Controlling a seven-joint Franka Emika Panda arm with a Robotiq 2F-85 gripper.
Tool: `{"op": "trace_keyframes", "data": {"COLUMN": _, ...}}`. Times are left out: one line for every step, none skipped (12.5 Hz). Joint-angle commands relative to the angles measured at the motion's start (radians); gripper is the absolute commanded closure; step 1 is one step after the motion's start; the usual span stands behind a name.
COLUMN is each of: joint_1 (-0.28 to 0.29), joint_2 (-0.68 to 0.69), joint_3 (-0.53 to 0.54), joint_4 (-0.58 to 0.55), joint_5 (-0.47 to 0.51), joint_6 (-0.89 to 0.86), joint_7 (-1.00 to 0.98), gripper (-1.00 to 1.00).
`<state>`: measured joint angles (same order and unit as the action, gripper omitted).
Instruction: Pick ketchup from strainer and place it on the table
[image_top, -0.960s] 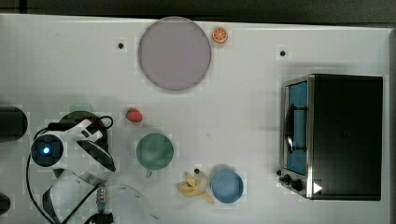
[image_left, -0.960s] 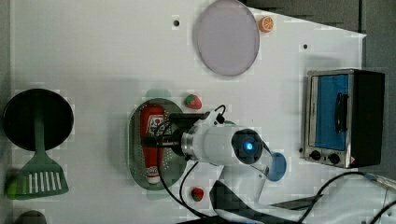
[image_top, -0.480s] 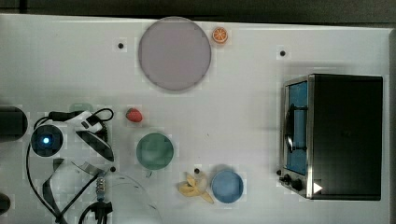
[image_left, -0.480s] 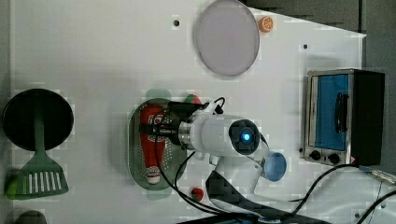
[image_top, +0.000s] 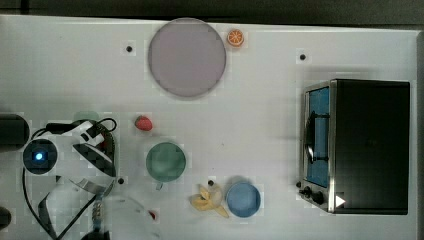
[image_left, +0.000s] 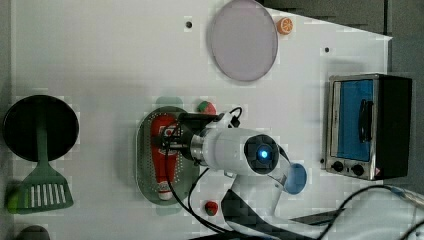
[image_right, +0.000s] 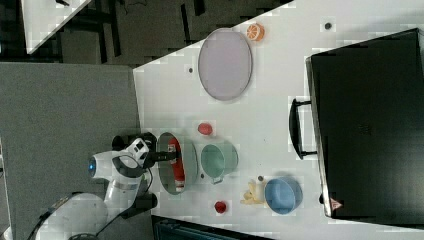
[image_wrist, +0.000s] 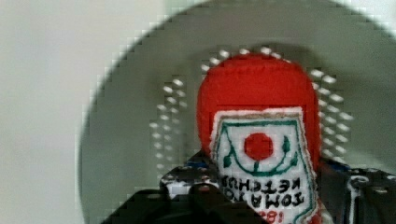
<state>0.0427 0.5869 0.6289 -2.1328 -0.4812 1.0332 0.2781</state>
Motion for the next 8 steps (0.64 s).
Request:
{"op": "trace_keyframes", "data": {"joint_1": -0.008, "joint_2": -0.161, "joint_3": 0.066, "joint_4": 0.039, "joint_5": 0.09, "joint_6": -0.12, "joint_7": 0.046, "gripper": -0.19}}
{"op": "trace_keyframes", "data": {"joint_1": -0.017, "joint_2": -0.208, "joint_3": 0.077, "joint_4": 0.047, "joint_5": 0.149, "joint_6": -0.167, "joint_7": 0.045, "gripper": -0.19}}
{"op": "trace_keyframes", "data": {"joint_1": -0.027, "joint_2": -0.254, "joint_3": 0.082, "joint_4": 0.059, "joint_5": 0.214, "joint_6": -0.204, "joint_7": 0.038, "gripper": -0.19}}
{"op": "trace_keyframes", "data": {"joint_1": -0.038, "joint_2": -0.295, "joint_3": 0.079, "joint_4": 0.075, "joint_5": 0.276, "joint_6": -0.24, "joint_7": 0.026, "gripper": -0.19}}
{"op": "trace_keyframes", "data": {"joint_1": -0.055, "joint_2": -0.329, "joint_3": 0.075, "joint_4": 0.094, "joint_5": 0.325, "joint_6": -0.277, "joint_7": 0.003, "gripper": -0.19}}
{"op": "trace_keyframes", "data": {"joint_1": -0.076, "joint_2": -0.356, "joint_3": 0.065, "joint_4": 0.12, "joint_5": 0.354, "joint_6": -0.317, "joint_7": -0.042, "gripper": -0.19}}
{"op": "trace_keyframes", "data": {"joint_1": -0.098, "joint_2": -0.376, "joint_3": 0.049, "joint_4": 0.152, "joint_5": 0.36, "joint_6": -0.375, "joint_7": -0.104, "gripper": -0.19}}
{"op": "trace_keyframes", "data": {"joint_1": -0.122, "joint_2": -0.391, "joint_3": 0.027, "joint_4": 0.188, "joint_5": 0.36, "joint_6": -0.449, "joint_7": -0.179, "gripper": -0.19}}
